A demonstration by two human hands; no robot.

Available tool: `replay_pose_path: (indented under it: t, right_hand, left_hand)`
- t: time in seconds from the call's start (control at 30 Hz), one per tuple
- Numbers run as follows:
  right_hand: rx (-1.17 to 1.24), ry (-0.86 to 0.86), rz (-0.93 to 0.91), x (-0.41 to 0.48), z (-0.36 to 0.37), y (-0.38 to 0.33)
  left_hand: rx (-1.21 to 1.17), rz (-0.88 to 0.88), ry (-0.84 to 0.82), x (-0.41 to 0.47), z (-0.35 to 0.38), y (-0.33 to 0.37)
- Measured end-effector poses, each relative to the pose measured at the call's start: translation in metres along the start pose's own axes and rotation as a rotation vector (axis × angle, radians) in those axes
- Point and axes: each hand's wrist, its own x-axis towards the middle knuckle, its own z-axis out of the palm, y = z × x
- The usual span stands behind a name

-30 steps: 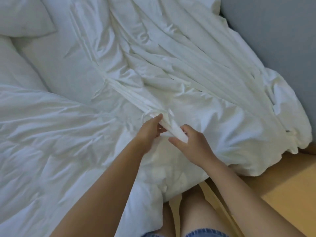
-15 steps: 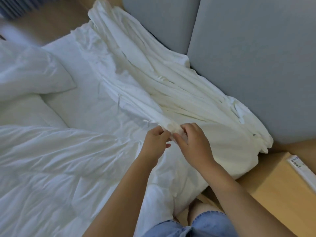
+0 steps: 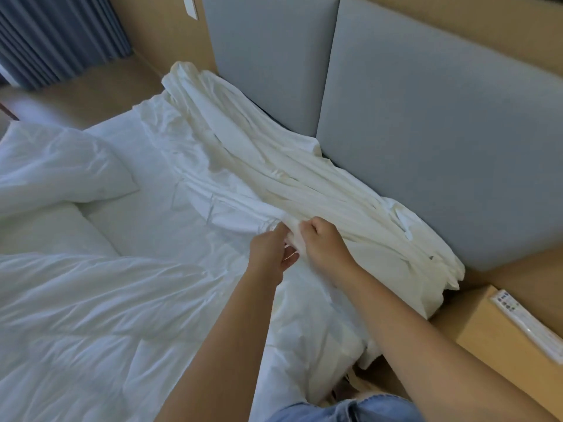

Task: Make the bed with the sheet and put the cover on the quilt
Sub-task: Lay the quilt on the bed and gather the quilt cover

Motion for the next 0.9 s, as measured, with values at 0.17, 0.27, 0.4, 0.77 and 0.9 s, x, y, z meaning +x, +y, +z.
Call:
replay_pose_path:
  t: [0.17,0.27,0.4,0.77,0.9]
  right_hand:
    - [-0.241,0.028,-0.031,-0.002,-0.003,0.013]
    - [-0.573,0.166,-0.096,-0.001,-0.003,0.02]
    - [-0.154,0.345,0.026,0.003,-0.009,0.023]
    - [0.037,-0.025,0.24,-0.02,0.002,0.032]
    - [0.064,-0.054,0.087,-0.024,0.007,0.024]
  left_hand:
    - [0.527,0.186,0.029,0.003,-0.015,-0.008]
    - [0.843,0.267,0.133,0.005,-0.034,-0.01]
    - [0.595,0.104,0.242,0.011,-0.072,-0.019]
    - [0.387,-0.12,0.064,0.004,-0.065,-0.058]
    - [0.41,0.201,-0.043,-0.015,-0.038,-0.056]
